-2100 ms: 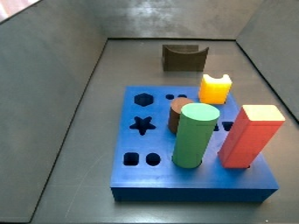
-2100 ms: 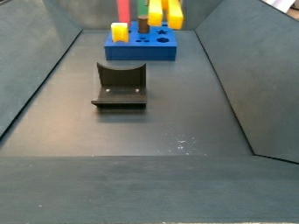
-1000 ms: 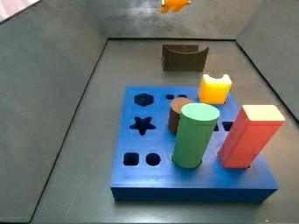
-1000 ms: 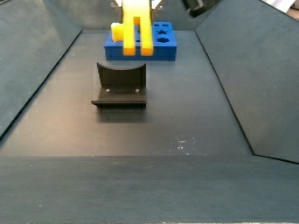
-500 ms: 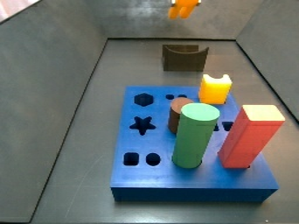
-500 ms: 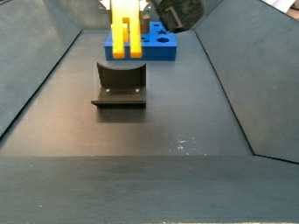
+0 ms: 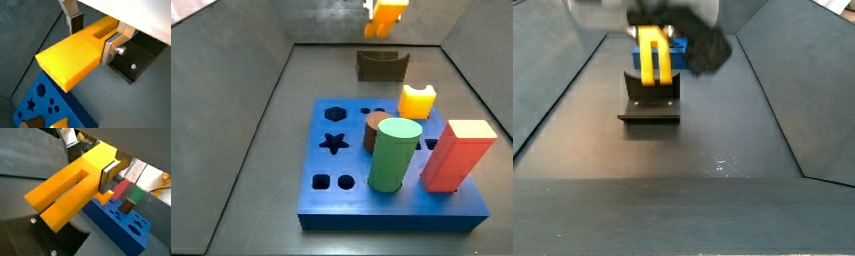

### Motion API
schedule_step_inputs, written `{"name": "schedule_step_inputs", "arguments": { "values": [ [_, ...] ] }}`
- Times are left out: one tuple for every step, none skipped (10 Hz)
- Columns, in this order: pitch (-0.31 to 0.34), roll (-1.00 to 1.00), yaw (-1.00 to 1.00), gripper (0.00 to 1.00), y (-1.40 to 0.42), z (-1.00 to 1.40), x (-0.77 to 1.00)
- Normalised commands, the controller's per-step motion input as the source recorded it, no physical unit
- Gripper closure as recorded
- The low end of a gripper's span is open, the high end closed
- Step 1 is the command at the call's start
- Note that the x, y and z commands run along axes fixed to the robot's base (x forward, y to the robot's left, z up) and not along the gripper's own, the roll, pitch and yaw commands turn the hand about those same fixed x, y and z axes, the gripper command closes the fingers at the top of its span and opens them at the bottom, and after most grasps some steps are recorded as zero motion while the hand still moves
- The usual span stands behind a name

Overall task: Pick up the double-square object. Move up. Rotate the double-square object. Place the double-square object on the fixture. Regrasp the double-square object. Move to above the board. Insert the double-square object.
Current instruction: Place the double-square object on the fixture.

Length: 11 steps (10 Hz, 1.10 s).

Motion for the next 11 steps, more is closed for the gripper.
{"name": "schedule_step_inputs", "arguments": {
  "values": [
    [0.156, -0.58, -0.22, 1.00, 0.14, -1.00, 0.18],
    [0.114, -0.43, -0.23, 1.00, 0.14, -1.00, 0.19],
    [0.067, -0.26, -0.22, 1.00, 0.14, -1.00, 0.20],
    [0.024, -0.20, -0.21, 1.00, 0.14, -1.00, 0.20],
    [-0.011, -0.18, -0.19, 1.00, 0.13, -0.90, 0.19],
    [-0.030, -0.17, -0.16, 1.00, 0.10, -0.65, 0.14],
    [-0.039, -0.14, -0.13, 1.00, 0.10, -0.49, 0.13],
    [-0.051, -0.12, -0.10, 1.00, 0.12, -0.44, 0.11],
    [-0.067, -0.12, -0.07, 1.00, 0.15, -0.39, 0.09],
    [-0.067, -0.12, -0.05, 1.00, 0.14, -0.39, 0.09],
    [-0.063, -0.11, -0.03, 1.00, 0.14, -0.39, 0.09]
  ]
}}
